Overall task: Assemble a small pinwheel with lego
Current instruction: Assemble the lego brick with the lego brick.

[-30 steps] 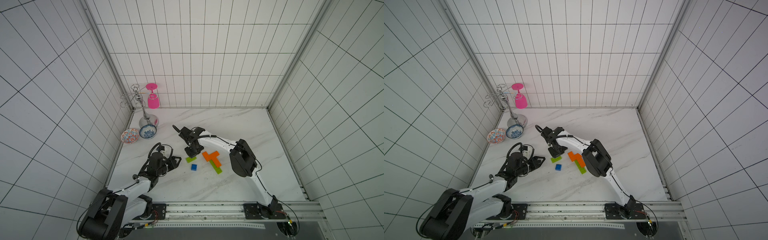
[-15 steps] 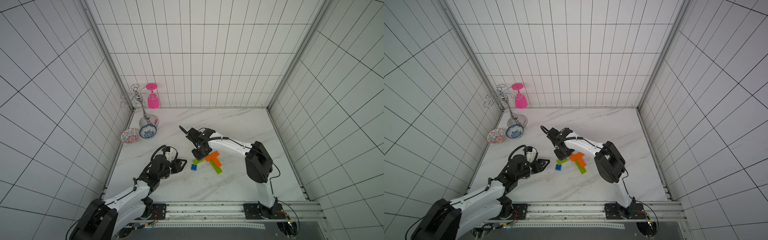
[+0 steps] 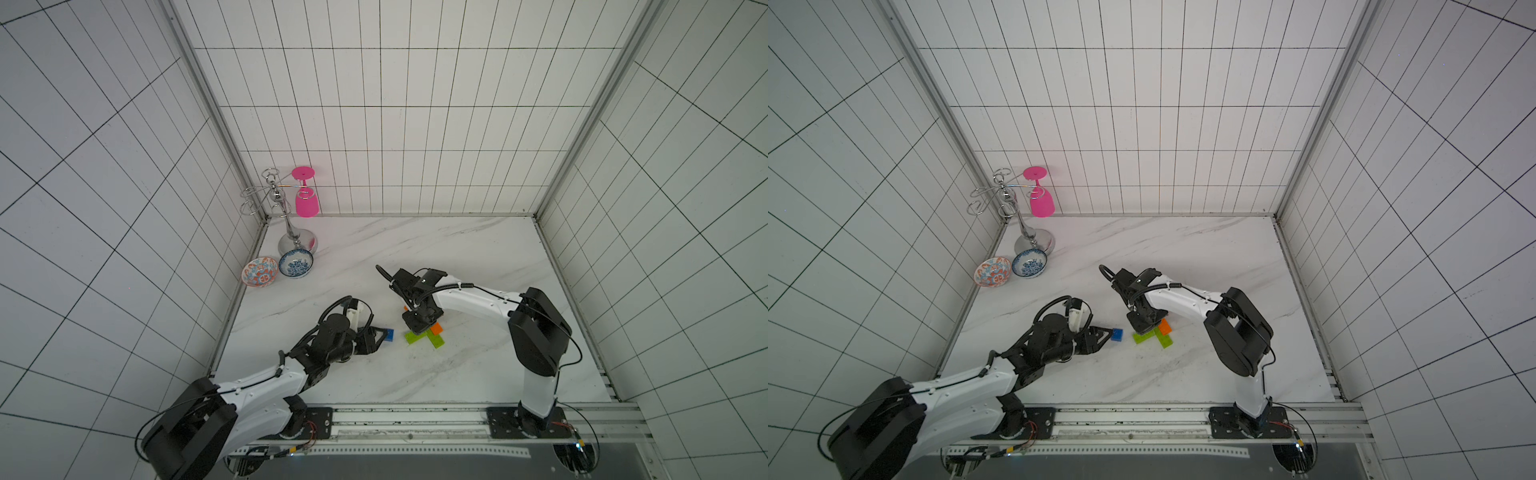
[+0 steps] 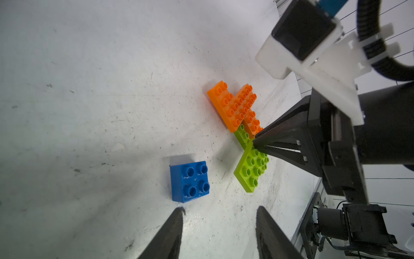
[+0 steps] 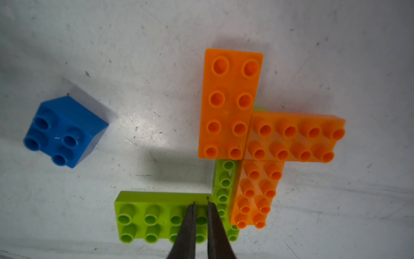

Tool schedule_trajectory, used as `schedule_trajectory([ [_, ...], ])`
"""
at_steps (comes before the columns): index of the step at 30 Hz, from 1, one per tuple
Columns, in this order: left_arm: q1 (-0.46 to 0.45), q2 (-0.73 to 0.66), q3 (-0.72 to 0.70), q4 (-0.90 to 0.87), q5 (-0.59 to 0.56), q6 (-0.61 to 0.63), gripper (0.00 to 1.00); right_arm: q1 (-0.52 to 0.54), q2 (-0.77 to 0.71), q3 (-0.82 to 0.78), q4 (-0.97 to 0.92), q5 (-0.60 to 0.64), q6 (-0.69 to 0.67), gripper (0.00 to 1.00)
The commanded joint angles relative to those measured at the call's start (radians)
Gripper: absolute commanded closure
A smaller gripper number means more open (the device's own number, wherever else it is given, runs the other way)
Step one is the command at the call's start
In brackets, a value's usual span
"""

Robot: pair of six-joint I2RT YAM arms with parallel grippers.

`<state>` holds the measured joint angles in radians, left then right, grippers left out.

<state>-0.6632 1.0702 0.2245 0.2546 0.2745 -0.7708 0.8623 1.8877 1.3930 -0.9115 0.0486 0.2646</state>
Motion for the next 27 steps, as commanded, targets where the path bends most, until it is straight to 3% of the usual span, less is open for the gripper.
schedule_trajectory([
  [1, -0.014, 0.026, 0.030, 0.057, -0.022, -0.005, 0.46, -0.021, -0.018, -0.028, 0.011, 0.018, -0.009, 0.89],
  [27, -0.032, 0.057, 0.041, 0.069, -0.032, 0.002, 0.46, -0.057, 0.049, -0.011, 0.049, 0.028, -0.085, 0.90],
])
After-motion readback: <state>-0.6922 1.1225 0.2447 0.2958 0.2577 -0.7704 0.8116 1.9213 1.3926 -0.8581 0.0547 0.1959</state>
